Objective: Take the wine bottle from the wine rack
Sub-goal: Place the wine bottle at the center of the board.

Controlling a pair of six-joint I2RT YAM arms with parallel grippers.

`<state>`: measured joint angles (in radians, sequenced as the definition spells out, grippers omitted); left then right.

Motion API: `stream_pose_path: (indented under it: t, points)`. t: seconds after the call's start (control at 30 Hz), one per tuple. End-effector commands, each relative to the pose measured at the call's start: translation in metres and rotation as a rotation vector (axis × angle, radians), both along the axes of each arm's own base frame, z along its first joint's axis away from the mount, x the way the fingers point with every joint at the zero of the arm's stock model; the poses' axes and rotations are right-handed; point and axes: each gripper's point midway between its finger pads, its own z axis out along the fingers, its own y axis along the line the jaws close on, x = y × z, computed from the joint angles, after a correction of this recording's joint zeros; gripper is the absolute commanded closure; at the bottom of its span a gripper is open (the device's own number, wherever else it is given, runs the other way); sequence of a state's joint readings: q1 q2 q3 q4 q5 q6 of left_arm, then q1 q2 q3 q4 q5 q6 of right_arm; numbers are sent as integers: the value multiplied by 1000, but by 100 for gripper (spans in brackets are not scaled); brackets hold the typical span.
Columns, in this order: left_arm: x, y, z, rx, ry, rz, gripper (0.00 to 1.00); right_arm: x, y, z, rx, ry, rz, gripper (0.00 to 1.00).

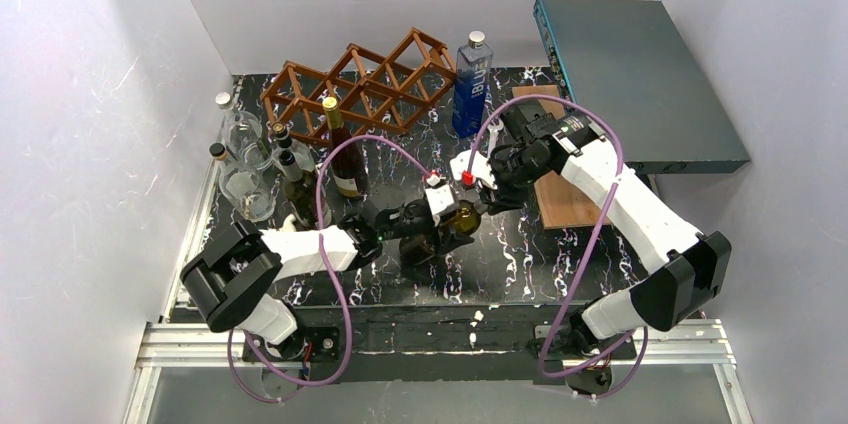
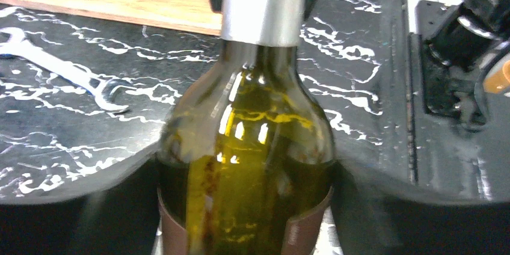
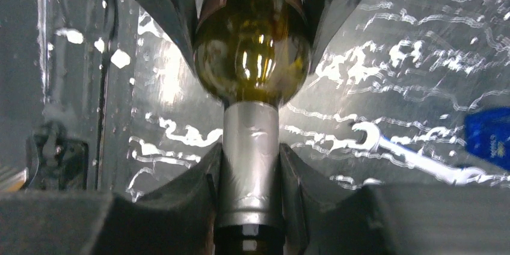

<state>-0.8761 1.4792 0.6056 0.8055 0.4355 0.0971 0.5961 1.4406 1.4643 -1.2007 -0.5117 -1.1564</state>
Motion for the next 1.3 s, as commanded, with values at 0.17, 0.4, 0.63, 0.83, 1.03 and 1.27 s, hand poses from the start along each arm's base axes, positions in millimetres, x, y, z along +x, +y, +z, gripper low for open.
stream_pose_path:
  t: [0.17, 0.4, 0.63, 0.83, 1.03, 1.27]
  points:
    - [0, -5, 25, -60, 10, -8, 98, -11, 22, 40, 165, 1, 24, 82]
    - [7, 10, 49, -119, -14, 91, 100, -20, 38, 59, 300, 105, -41, 26]
    - [10, 22, 80, -218, -16, 172, 100, -2, 40, 104, 504, 250, -214, 2]
    - [9, 28, 100, -277, -29, 198, 100, 18, 50, 135, 649, 434, -400, 2]
    - [10, 25, 111, -316, -4, 215, 100, 18, 56, 129, 666, 555, -437, 2]
    - [13, 19, 117, -344, 30, 263, 100, 12, 54, 114, 647, 568, -438, 8]
